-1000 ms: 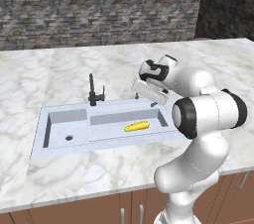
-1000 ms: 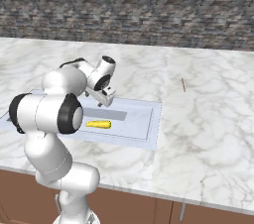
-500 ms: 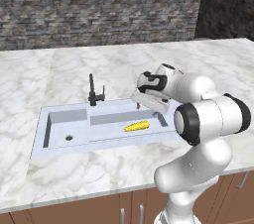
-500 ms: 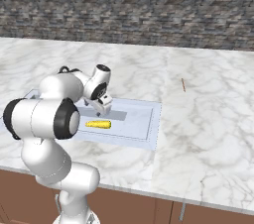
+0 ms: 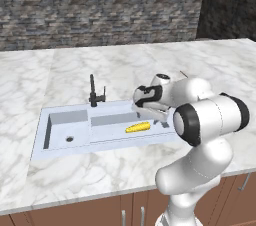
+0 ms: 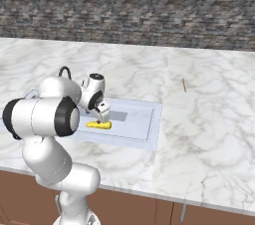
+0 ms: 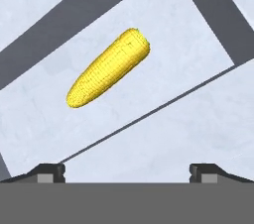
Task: Turn on the sink faucet. Then move the corn from the counter to the sink. Turn off the sink. Move the vegetable from the sink to the pot next to the stove. Finally move the pot to the front right burner.
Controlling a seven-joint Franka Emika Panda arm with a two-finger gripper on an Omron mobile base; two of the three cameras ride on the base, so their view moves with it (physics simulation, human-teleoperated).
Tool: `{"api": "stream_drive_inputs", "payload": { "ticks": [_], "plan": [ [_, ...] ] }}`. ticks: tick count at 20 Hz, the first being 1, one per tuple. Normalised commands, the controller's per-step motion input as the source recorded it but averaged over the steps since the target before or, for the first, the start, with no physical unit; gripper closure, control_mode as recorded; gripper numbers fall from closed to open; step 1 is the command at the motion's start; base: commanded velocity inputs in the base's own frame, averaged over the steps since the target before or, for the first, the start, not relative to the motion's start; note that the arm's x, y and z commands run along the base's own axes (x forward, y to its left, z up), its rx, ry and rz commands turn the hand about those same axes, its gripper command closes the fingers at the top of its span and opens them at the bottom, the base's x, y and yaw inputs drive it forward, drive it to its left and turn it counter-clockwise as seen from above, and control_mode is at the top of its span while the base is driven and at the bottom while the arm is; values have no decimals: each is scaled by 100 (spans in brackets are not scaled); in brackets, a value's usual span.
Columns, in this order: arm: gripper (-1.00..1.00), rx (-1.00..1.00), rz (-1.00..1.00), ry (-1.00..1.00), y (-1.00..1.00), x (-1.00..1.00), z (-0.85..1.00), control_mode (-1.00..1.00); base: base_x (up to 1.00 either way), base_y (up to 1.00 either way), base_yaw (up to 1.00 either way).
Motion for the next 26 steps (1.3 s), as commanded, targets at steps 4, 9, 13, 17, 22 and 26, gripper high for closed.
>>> {"api": "stream_drive_inputs", "payload": {
  "ticks": [4, 9, 13, 17, 22, 26],
  "plan": [
    [-100, -1, -5, 0, 0, 0, -23, -100, 0, 0, 0],
    [-100, 0, -4, 0, 0, 1, -20, -100, 0, 0, 0],
    [-100, -2, -1, 0, 0, 6, -20, -100, 0, 0, 0],
    [-100, -2, 0, 0, 0, 10, -16, -100, 0, 0, 0],
    [-100, -2, 0, 0, 0, 15, -15, -100, 0, 0, 0],
    [-100, -2, 0, 0, 0, 22, -13, -100, 0, 0, 0]
  ]
}}
